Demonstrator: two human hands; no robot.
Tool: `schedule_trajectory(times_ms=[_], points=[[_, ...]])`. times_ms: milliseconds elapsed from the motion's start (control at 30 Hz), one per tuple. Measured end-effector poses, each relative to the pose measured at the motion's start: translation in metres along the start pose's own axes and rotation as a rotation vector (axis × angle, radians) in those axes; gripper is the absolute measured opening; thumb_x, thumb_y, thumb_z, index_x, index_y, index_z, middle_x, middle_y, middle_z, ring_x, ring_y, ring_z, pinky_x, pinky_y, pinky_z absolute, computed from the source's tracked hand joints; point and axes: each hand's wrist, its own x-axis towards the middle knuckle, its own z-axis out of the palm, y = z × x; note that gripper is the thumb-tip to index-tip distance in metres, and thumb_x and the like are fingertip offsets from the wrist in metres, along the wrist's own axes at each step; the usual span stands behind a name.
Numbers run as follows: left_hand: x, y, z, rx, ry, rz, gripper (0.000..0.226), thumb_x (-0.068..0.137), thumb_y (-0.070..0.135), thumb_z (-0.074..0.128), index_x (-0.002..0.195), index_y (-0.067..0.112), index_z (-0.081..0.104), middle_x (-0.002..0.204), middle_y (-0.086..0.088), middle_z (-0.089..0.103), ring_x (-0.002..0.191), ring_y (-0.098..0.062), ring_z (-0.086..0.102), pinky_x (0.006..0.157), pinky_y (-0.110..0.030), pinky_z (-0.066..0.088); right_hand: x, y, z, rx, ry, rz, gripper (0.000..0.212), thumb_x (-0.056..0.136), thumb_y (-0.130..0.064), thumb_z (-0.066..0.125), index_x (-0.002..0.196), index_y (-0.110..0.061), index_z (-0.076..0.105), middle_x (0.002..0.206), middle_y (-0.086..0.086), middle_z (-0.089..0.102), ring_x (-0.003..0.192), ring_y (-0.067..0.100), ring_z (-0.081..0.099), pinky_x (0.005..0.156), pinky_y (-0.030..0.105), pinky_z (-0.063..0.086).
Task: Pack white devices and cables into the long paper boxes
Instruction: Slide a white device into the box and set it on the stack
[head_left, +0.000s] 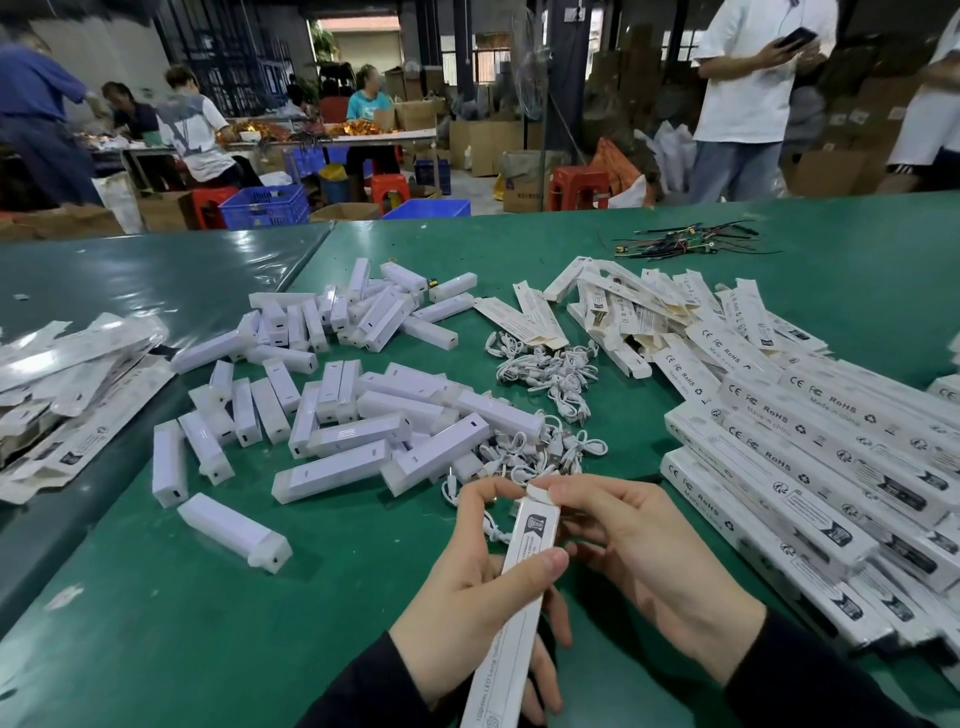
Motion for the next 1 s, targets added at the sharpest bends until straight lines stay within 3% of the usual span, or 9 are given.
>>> schedule_trajectory(times_ms=[233,367,500,567,633,700,833,933,1000], points=[[-0.002,0.003,-0.002,0.011,-0.003,-0.038,0.058,0.08,0.036,0.069,0.121,0.03,0.027,0.071,-0.025,0.062,0.038,-0.025,0.06,0.04,-0.032,0.051,-0.003,-0.001,-0.001,-0.087,-0.04,-0.074,0.016,0.083,-0.014,0.064,0.087,-0.014,0.08,0.081,0.007,0.075,0.071,0.013,0.063,0.064,0.022,0.051],[-0.003,0.013,-0.004,-0.08,0.02,-0.126,0.06,0.08,0.032,0.064,0.126,0.022,0.026,0.067,-0.025,0.062,0.035,-0.026,0.058,0.037,-0.029,0.05,-0.005,-0.001,-0.001,-0.186,-0.113,-0.192,0.018,0.083,-0.023,0.064,0.089,-0.018,0.08,0.094,0.004,0.076,0.084,0.011,0.066,0.073,0.022,0.051],[0.001,0.018,-0.006,-0.132,-0.004,-0.17,0.071,0.082,0.04,0.059,0.143,0.018,0.029,0.085,-0.02,0.071,0.042,-0.025,0.062,0.037,-0.028,0.05,-0.004,0.002,-0.005,-0.169,-0.224,-0.196,0.017,0.075,-0.023,0.071,0.087,-0.012,0.074,0.099,0.005,0.075,0.089,0.017,0.068,0.081,0.029,0.053],[0.0,0.019,-0.014,-0.251,-0.053,-0.214,0.063,0.091,0.054,0.037,0.143,0.018,0.033,0.079,-0.019,0.07,0.041,-0.022,0.063,0.035,-0.025,0.05,-0.002,0.003,-0.003,-0.066,-0.254,-0.173,0.022,0.073,-0.019,0.077,0.092,-0.012,0.068,0.09,0.008,0.073,0.081,0.015,0.065,0.073,0.024,0.054],[-0.002,0.027,-0.017,-0.553,-0.032,-0.247,0.073,0.085,0.062,0.029,0.139,0.014,0.04,0.078,-0.03,0.065,0.035,-0.027,0.059,0.029,-0.026,0.047,0.001,0.003,-0.002,0.057,-0.188,-0.212,0.037,0.07,-0.013,0.085,0.101,-0.009,0.065,0.087,0.009,0.071,0.079,0.015,0.066,0.071,0.024,0.056],[-0.006,0.023,-0.024,-0.745,0.142,-0.06,0.075,0.082,0.067,0.036,0.131,0.012,0.048,0.079,-0.026,0.067,0.037,-0.024,0.06,0.029,-0.025,0.046,0.002,0.003,-0.004,0.087,-0.07,-0.311,0.043,0.061,-0.018,0.085,0.1,-0.01,0.067,0.086,0.006,0.068,0.079,0.013,0.065,0.071,0.023,0.056],[-0.003,0.021,-0.028,-0.508,0.504,0.182,0.079,0.066,0.077,0.05,0.113,0.016,0.065,0.084,-0.008,0.068,0.063,-0.018,0.063,0.046,-0.027,0.05,-0.003,0.012,0.001,-0.186,-0.039,-0.473,0.032,0.064,-0.013,0.088,0.086,-0.014,0.065,0.087,-0.001,0.067,0.082,0.013,0.063,0.069,0.023,0.054],[0.003,0.02,-0.025,-0.262,0.708,0.266,0.057,0.068,0.056,0.06,0.107,0.015,0.068,0.088,-0.005,0.072,0.077,-0.015,0.069,0.07,-0.036,0.054,-0.008,0.02,0.011,-0.442,-0.13,-0.604,0.027,0.068,-0.022,0.088,0.082,-0.022,0.065,0.085,-0.003,0.063,0.08,0.017,0.062,0.066,0.033,0.055],[0.005,0.018,-0.024,-0.227,0.764,0.291,0.047,0.072,0.044,0.06,0.102,0.009,0.067,0.084,-0.01,0.07,0.074,-0.019,0.069,0.075,-0.042,0.054,-0.007,0.018,0.017,-0.544,-0.185,-0.666,0.019,0.077,-0.037,0.079,0.086,-0.027,0.065,0.082,-0.007,0.065,0.074,0.014,0.062,0.066,0.036,0.054]])
